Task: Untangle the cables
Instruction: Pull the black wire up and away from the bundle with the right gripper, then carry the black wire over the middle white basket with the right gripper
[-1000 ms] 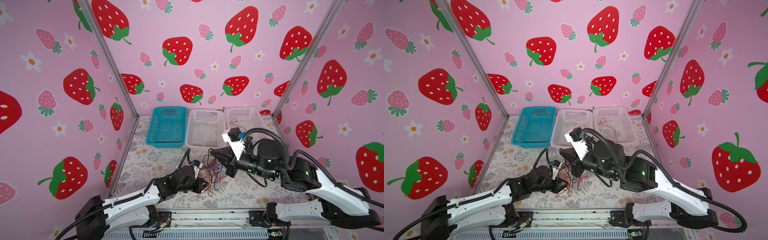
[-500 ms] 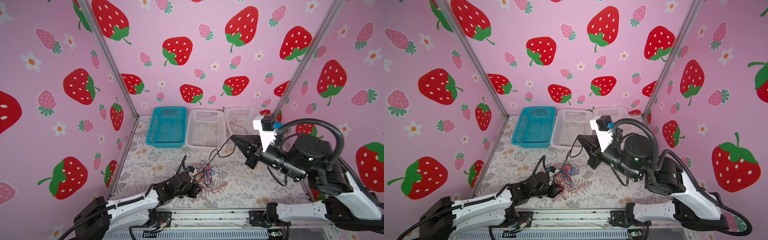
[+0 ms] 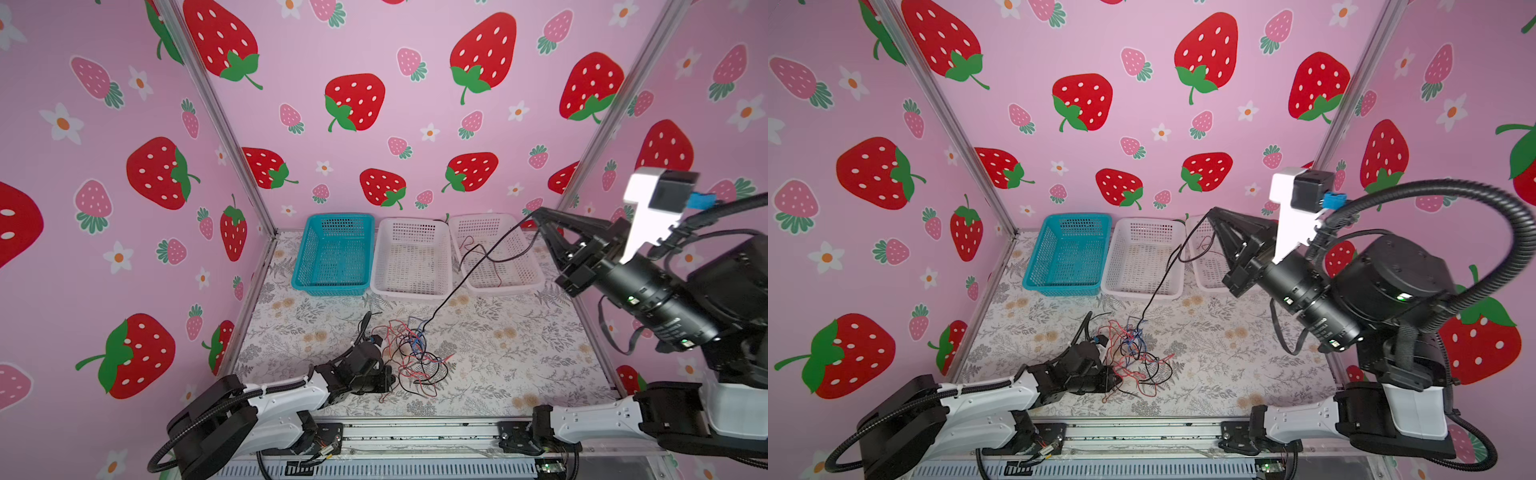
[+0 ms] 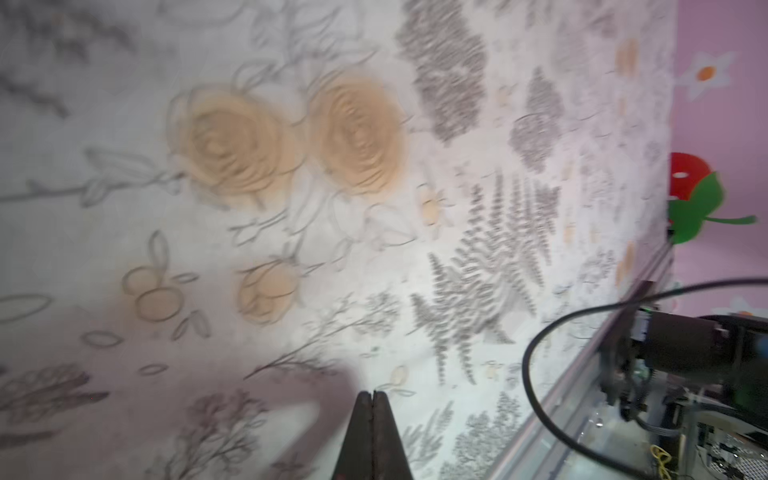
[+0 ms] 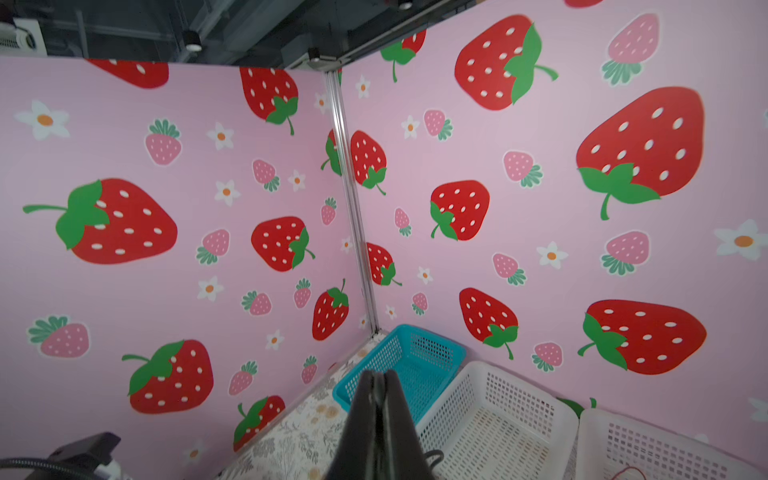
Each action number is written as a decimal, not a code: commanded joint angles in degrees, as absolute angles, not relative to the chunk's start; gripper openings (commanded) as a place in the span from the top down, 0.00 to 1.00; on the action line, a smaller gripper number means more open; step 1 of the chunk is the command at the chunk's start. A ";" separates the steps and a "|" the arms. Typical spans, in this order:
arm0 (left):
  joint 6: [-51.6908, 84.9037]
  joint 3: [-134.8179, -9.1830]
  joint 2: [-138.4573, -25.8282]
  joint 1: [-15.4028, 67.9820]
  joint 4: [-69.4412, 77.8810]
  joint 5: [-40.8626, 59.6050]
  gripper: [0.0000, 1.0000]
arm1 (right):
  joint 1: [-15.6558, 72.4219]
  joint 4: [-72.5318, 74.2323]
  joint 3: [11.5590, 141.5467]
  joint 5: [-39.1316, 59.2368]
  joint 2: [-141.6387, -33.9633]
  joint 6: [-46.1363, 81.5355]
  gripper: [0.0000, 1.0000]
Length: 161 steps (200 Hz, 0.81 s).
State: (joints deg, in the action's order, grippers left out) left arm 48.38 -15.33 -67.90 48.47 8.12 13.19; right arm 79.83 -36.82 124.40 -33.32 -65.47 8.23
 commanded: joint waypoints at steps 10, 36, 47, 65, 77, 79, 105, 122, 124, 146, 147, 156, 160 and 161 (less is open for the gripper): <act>48.78 -14.42 -71.12 48.08 5.86 13.09 1.00 | 79.98 -32.19 126.48 -37.55 -64.30 5.87 1.00; 48.54 -14.79 -71.54 47.60 5.49 12.74 1.00 | 79.98 -29.29 121.37 -39.27 -61.64 4.66 1.00; 48.37 -15.09 -71.54 47.14 5.14 13.00 1.00 | 79.94 -29.59 120.60 -39.38 -61.56 4.54 1.00; 48.07 -16.15 -70.46 46.77 3.68 13.01 1.00 | 79.98 -32.16 119.81 -38.68 -62.77 4.61 1.00; 47.80 -17.14 -68.88 46.76 2.19 12.71 1.00 | 79.98 -32.39 117.47 -39.03 -63.12 4.66 1.00; 47.77 -17.25 -68.55 46.76 1.84 12.58 1.00 | 79.98 -32.03 116.49 -39.05 -63.12 4.61 1.00; 46.89 -19.75 -64.36 46.69 -1.78 11.67 1.00 | 79.98 -27.80 108.91 -40.74 -62.49 2.40 1.00; 46.32 -21.37 -61.92 46.68 -4.06 11.38 1.00 | 79.68 -26.11 106.09 -41.88 -63.15 1.33 1.00; 46.32 -21.54 -61.65 46.67 -4.24 11.41 1.00 | 79.53 -25.95 105.80 -41.82 -63.18 1.21 1.00; 46.14 -23.14 -58.81 46.67 -6.44 11.25 1.00 | 75.45 -24.99 103.80 -36.96 -64.99 2.12 1.00; 46.14 -23.17 -58.67 46.67 -6.43 11.25 1.00 | 75.12 -25.11 103.80 -36.50 -65.10 2.33 1.00; 46.16 -23.61 -57.68 46.67 -6.72 11.42 1.00 | 72.19 -25.72 103.74 -32.93 -66.24 3.66 1.00; 46.12 -23.83 -57.29 46.67 -6.97 11.43 1.00 | 70.49 -25.94 103.66 -30.98 -66.79 4.40 1.00; 46.09 -23.87 -57.25 46.67 -7.04 11.43 1.00 | 70.09 -25.98 103.68 -30.52 -66.88 4.57 1.00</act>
